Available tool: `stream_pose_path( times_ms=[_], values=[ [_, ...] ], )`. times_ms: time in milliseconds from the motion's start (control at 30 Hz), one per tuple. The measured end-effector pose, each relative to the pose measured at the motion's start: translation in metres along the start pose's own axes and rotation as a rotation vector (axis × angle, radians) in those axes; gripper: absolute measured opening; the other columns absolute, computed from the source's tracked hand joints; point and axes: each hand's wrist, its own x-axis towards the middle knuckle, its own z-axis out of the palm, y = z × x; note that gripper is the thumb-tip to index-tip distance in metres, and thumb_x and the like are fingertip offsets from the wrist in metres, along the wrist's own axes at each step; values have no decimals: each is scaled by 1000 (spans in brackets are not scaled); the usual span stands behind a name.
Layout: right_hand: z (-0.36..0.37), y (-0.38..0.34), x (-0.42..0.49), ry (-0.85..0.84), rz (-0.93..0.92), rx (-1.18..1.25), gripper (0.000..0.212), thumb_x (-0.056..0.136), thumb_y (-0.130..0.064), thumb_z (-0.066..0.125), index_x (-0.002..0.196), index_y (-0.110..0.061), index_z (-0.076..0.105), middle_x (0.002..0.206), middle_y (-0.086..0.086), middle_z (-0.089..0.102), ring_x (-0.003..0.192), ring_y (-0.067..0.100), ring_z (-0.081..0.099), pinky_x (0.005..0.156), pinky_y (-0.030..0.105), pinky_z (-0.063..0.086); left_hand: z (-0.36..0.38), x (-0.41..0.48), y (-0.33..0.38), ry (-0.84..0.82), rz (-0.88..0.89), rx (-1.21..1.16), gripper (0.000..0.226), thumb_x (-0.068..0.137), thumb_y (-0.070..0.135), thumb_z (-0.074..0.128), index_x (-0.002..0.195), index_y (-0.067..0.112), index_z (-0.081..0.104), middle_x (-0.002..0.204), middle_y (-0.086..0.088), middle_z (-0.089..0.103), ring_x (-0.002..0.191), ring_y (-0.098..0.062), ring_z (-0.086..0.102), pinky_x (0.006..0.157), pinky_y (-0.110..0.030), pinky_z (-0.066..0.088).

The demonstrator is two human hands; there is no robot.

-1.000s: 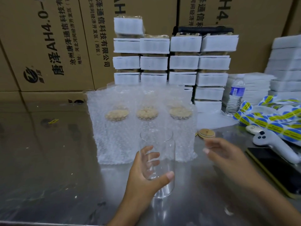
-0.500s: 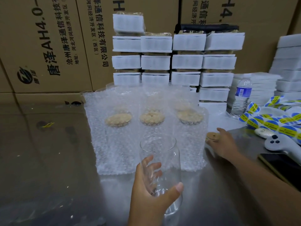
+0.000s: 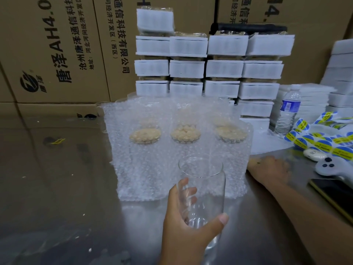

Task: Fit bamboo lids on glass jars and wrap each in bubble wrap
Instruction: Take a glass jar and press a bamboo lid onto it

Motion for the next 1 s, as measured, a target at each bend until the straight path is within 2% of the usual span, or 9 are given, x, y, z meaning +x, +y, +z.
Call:
stream_pose_path(
  times_ms=[167, 300, 433, 500, 600, 767, 833, 900, 1000],
  values=[
    [-14, 4, -11, -74, -32, -80, 60, 79, -54, 58, 127, -18, 55, 135, 15, 48, 125, 33, 44, 104, 41, 36, -2, 0, 1, -9, -3, 17, 92, 33, 49, 82, 117, 49, 46, 110, 28, 61, 106, 9, 57, 79, -13, 48],
    [-26, 9, -18, -124, -103, 46, 57, 77, -56, 55, 107, -9, 64, 117, 18, 61, 107, 34, 57, 95, 42, 46, -3, -1, 3, -22, -1, 43, 92, 35, 53, 80, 119, 52, 44, 112, 29, 58, 107, 13, 55, 80, -14, 48],
    [-43, 9, -29, -129, 100, 680, 65, 82, -62, 57, 108, -3, 60, 119, 19, 61, 109, 34, 57, 93, 38, 41, -4, -1, 4, -40, 3, 57, 87, 44, 45, 84, 120, 49, 43, 117, 25, 56, 109, 12, 53, 78, -8, 46],
    [-59, 6, -38, -243, 210, 1024, 67, 82, -69, 51, 114, -11, 56, 107, 10, 60, 91, 24, 59, 81, 34, 38, -4, -2, 5, -46, 5, 58, 84, 48, 41, 83, 120, 48, 42, 118, 24, 55, 108, 15, 52, 75, -6, 46],
    [-86, 2, -53, -448, 238, 1449, 63, 81, -73, 45, 96, -13, 55, 87, 1, 54, 76, 13, 52, 69, 27, 40, -5, -2, 5, -43, 11, 59, 83, 48, 42, 82, 120, 48, 42, 119, 23, 54, 106, 16, 52, 74, -4, 46],
    [-124, -9, -94, -496, -83, 1600, 39, 84, -59, 48, 88, -21, 54, 88, -3, 64, 89, 14, 63, 79, 28, 43, -5, -2, 5, -29, 11, 84, 87, 40, 58, 79, 119, 52, 41, 120, 24, 55, 113, 2, 54, 92, -23, 48],
    [-133, -16, -111, -458, -254, 1604, 32, 78, -57, 49, 90, -29, 58, 80, -9, 69, 87, 11, 65, 82, 29, 42, -6, -2, 4, -28, 12, 84, 88, 40, 60, 79, 119, 51, 42, 120, 24, 55, 113, 2, 54, 90, -22, 48],
    [-141, -23, -129, -433, -438, 1584, 41, 72, -63, 54, 103, -36, 59, 81, -12, 69, 85, 9, 64, 83, 29, 43, -5, -2, 3, -31, 13, 89, 88, 39, 61, 79, 119, 52, 41, 120, 24, 54, 112, 3, 54, 82, -15, 46],
    [-142, -38, -150, -417, -667, 1482, 80, 47, -80, 69, 110, -33, 55, 85, -17, 69, 89, 5, 65, 84, 26, 47, -3, -2, 4, -33, 14, 99, 87, 39, 61, 78, 118, 53, 42, 120, 25, 54, 109, 6, 55, 77, -11, 44]
  ],
)
